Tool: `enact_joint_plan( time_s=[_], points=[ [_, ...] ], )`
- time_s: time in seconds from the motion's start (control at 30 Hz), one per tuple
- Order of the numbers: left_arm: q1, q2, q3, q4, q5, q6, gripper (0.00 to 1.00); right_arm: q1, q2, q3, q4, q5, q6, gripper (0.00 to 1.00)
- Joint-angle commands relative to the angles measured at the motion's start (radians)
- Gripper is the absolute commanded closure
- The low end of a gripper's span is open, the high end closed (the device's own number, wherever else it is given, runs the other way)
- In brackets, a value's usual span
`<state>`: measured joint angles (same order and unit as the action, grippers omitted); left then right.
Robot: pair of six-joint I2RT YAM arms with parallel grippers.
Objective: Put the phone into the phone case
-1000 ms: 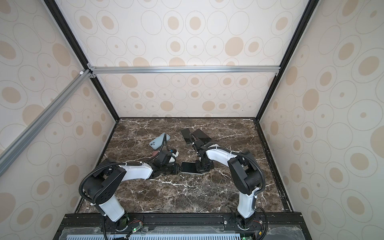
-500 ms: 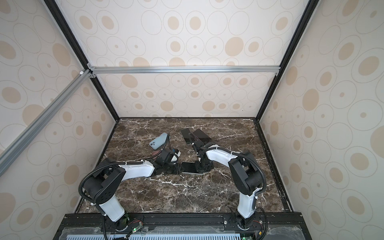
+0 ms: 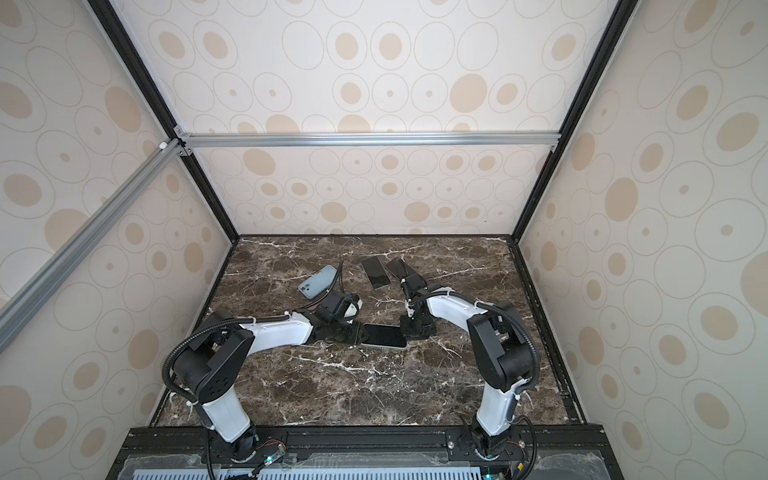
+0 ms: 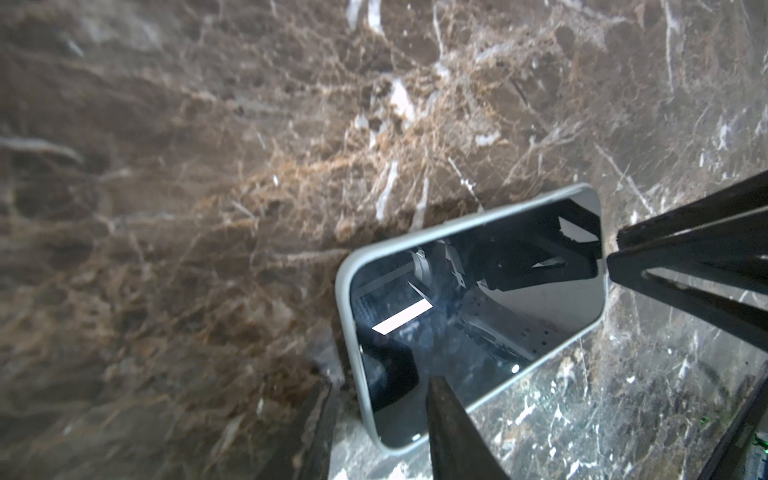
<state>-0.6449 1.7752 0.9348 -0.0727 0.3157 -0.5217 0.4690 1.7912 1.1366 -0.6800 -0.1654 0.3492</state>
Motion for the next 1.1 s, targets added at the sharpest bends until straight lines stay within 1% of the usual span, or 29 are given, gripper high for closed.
enact_joint_plan(
  time_s=[0.0,0.3,0.6,1.07],
  points=[
    [0.015,0.032,0.028,-0.065,0.006,0.043,0.63,-0.016,-0.027,0.004,0.009,-0.019,-0.019,0.77],
    [0.038,0.056,0.043,-0.047,0.042,0.046,0.7,-0.049,-0.011,0.031,0.025,-0.057,-0.024,0.8],
    [0.042,0.066,0.034,-0.033,0.057,0.045,0.73,-0.05,0.034,0.049,0.034,-0.104,-0.029,0.8],
    [0.042,0.066,0.004,-0.017,0.058,0.038,0.75,-0.049,0.125,0.06,0.023,-0.058,-0.027,0.83]
  ],
)
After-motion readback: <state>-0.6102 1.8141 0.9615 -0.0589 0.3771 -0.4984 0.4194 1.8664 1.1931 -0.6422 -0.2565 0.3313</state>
